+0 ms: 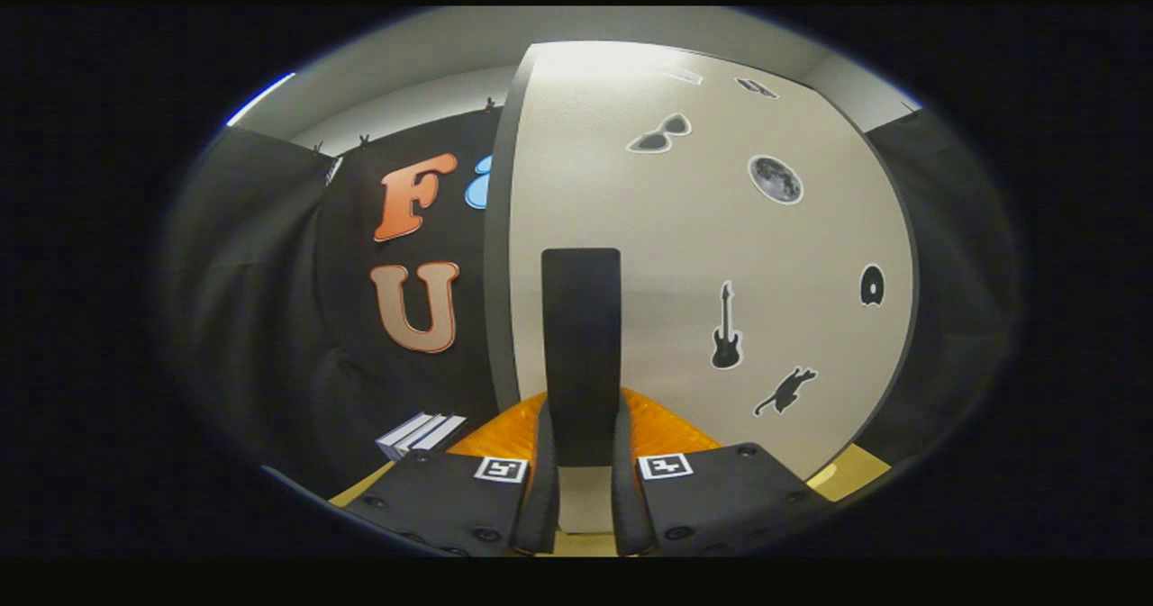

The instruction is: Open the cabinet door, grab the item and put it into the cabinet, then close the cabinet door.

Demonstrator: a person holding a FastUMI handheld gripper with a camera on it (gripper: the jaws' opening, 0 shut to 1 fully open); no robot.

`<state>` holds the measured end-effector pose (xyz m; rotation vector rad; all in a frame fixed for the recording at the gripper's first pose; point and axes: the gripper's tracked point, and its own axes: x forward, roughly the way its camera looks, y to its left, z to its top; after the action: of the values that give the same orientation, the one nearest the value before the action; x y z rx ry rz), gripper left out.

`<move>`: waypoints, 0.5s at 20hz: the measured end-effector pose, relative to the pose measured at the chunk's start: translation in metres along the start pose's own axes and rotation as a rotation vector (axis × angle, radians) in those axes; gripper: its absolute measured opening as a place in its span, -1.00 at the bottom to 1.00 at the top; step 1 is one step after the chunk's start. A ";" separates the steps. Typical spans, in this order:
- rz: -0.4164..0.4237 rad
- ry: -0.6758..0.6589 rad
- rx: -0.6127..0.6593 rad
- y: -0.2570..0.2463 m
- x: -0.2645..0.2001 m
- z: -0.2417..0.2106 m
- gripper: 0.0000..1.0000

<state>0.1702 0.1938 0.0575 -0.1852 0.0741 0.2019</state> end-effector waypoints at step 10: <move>0.035 -0.008 0.033 -0.022 -0.084 0.002 -0.38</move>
<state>0.0924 0.1567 0.0712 -0.1507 0.0725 0.2366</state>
